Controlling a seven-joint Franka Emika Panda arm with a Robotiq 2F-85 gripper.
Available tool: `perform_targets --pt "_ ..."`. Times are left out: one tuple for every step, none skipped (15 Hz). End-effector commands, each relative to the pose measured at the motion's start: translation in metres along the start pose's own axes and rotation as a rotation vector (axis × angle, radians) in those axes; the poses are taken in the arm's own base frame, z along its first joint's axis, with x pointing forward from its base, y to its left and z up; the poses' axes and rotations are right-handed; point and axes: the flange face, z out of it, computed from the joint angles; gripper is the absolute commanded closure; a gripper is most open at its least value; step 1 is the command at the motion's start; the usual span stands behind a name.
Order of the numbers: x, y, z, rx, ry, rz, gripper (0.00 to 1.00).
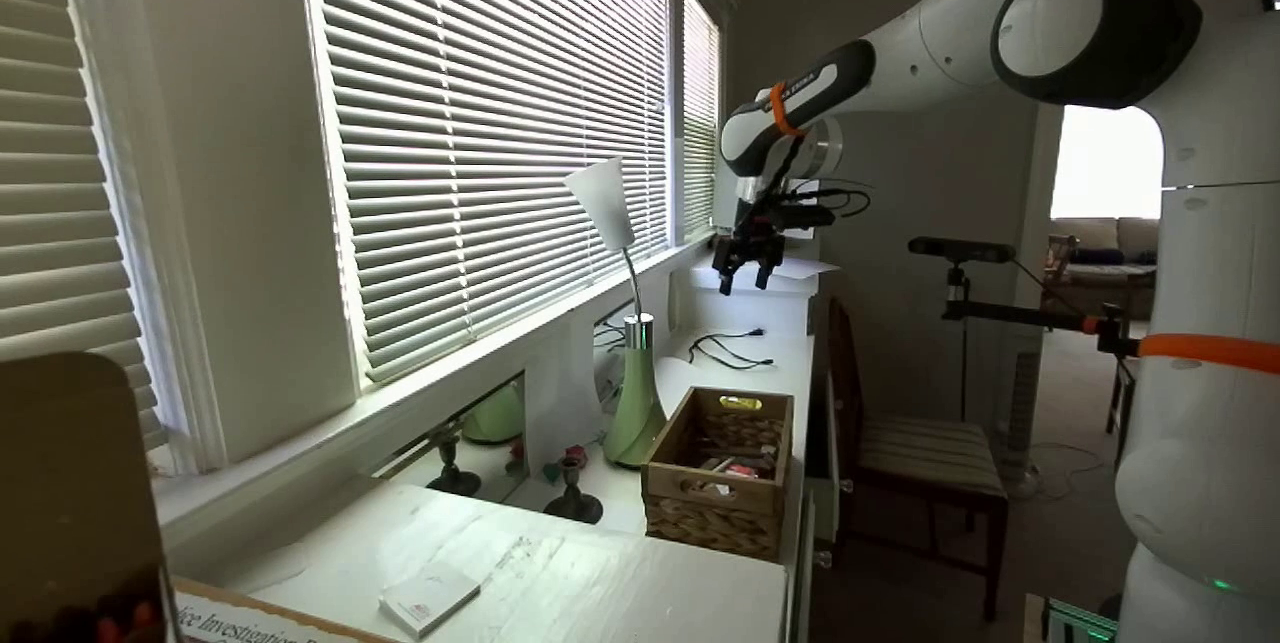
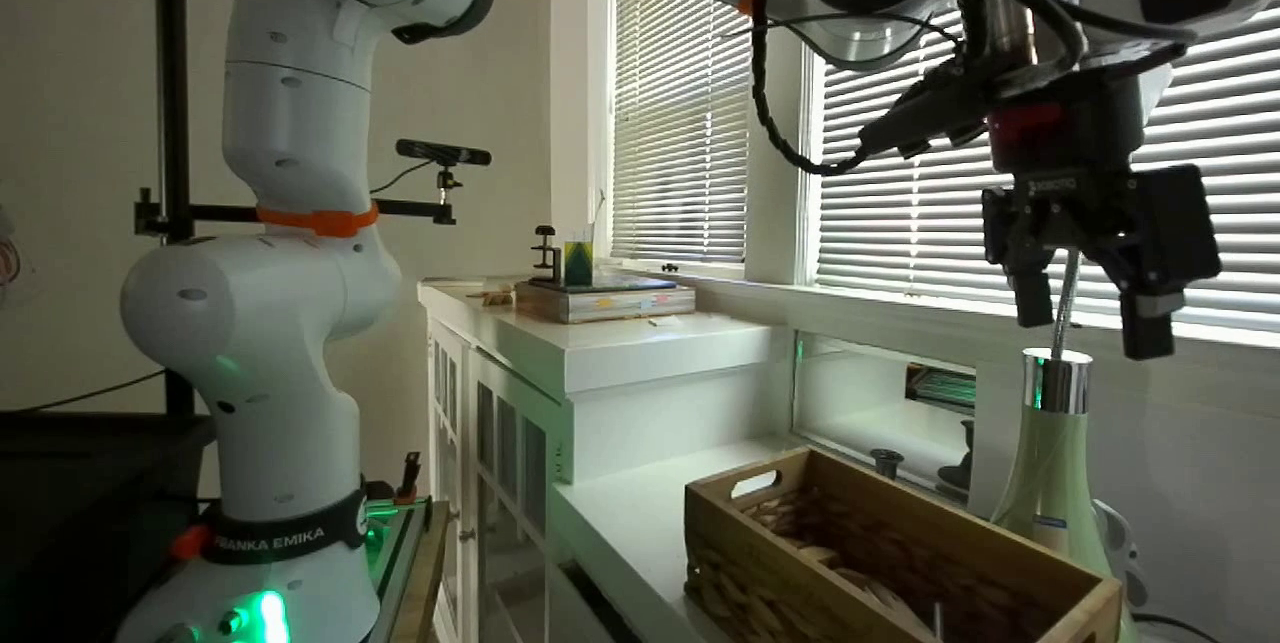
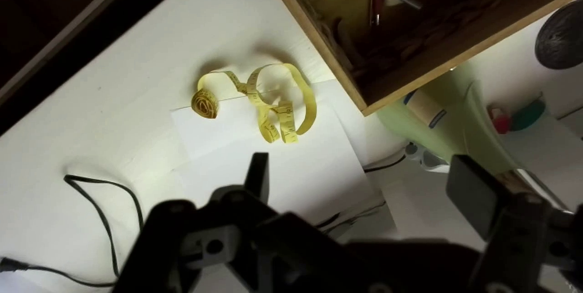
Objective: Take the yellow ribbon out of the basket.
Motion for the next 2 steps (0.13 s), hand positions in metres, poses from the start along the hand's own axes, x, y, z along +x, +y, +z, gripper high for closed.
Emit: perform_targets --pt "0.0009 0.0015 -0.002 -0.001 0.003 0.001 0.0" --pt "0.0011 0.0017 -0.0017 -0.002 0.003 0.002 0.0"
